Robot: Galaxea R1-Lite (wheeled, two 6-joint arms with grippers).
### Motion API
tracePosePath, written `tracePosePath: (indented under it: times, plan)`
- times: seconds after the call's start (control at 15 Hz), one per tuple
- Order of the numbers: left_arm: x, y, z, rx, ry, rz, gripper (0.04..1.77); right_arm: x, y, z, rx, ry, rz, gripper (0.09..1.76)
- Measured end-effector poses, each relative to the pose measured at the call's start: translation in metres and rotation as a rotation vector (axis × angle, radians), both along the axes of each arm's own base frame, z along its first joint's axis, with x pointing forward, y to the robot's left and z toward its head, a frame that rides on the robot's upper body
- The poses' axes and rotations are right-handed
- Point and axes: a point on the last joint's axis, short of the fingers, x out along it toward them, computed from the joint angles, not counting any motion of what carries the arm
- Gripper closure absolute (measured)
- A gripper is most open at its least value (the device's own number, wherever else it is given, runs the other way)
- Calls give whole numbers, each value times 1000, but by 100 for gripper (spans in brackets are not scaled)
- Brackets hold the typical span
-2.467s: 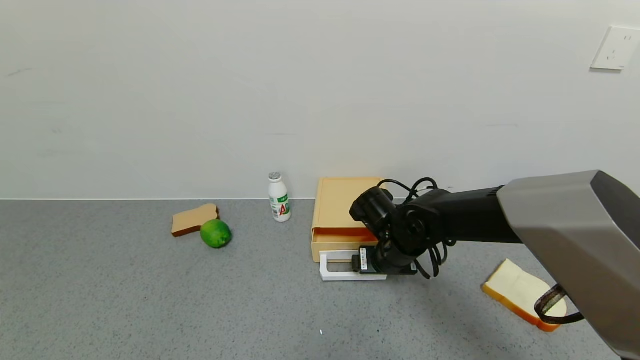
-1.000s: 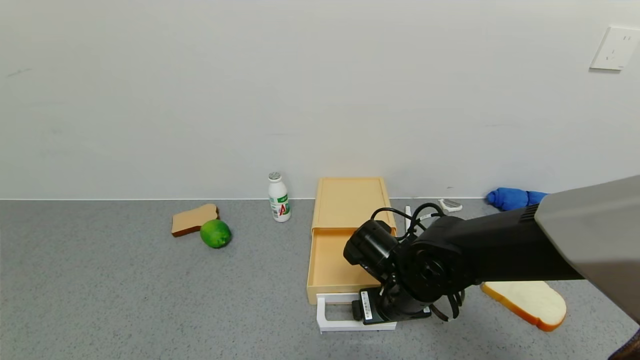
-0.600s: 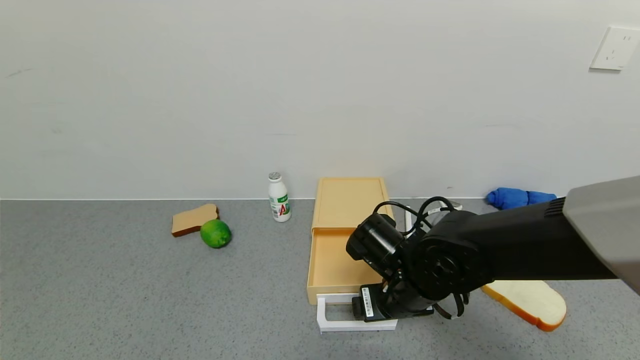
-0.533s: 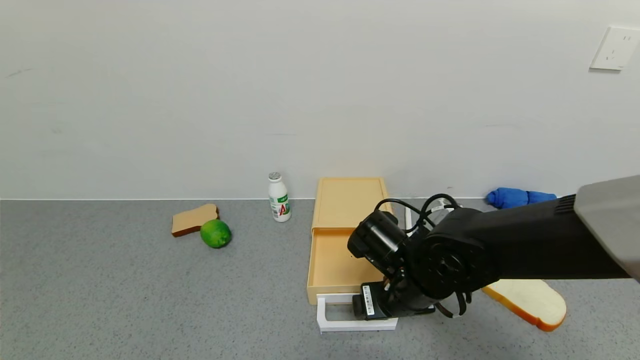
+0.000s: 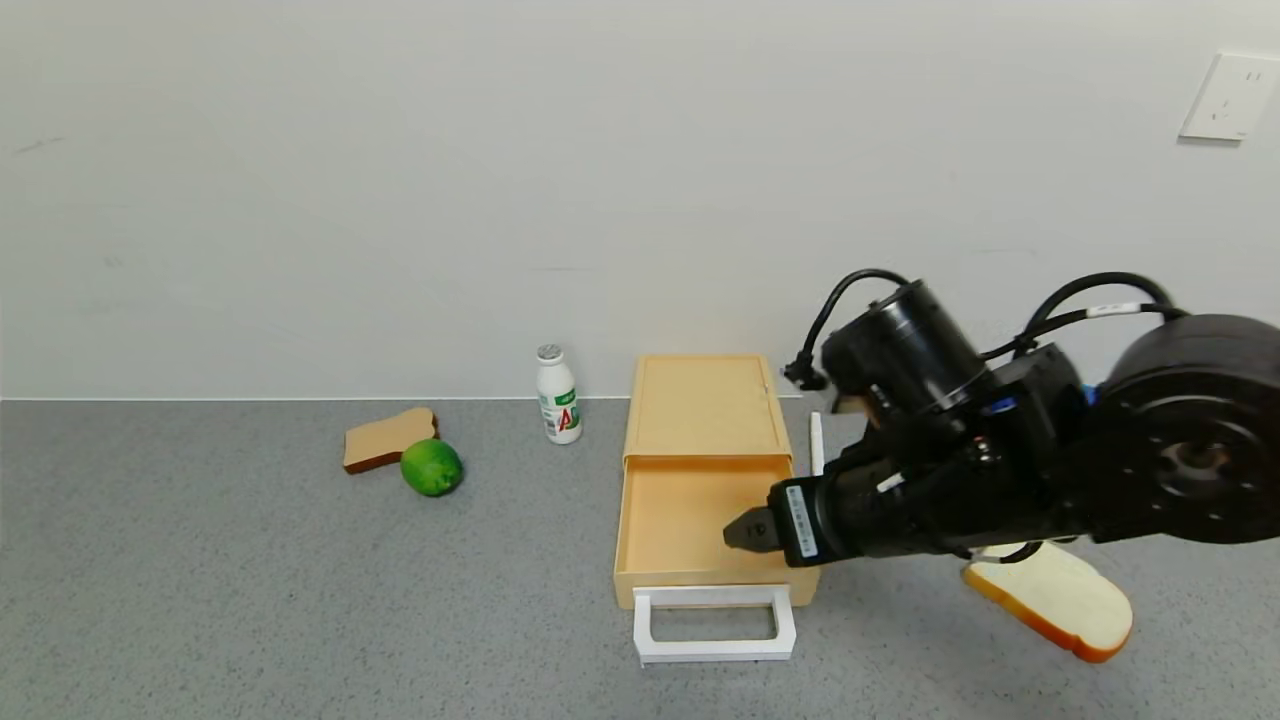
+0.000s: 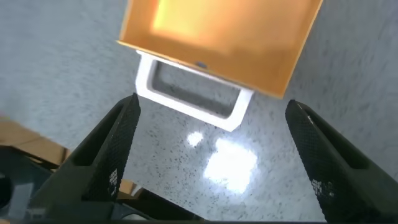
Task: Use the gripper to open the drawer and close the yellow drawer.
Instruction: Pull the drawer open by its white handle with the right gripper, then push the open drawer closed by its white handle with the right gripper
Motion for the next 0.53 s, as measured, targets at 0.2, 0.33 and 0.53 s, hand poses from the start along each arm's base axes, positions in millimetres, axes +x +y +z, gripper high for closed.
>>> tracePosePath:
  times: [0.2,0.33,0.53]
  plan:
    - [0,0,0,0,0,0,9,1,-42,26,108,-95,15,14]
    - [0,0,0,0,0,0,9,3,-69,36,162,-126,6,14]
    - [0,0,0,0,0,0,9,4,-108,50,252,-145,-9,14]
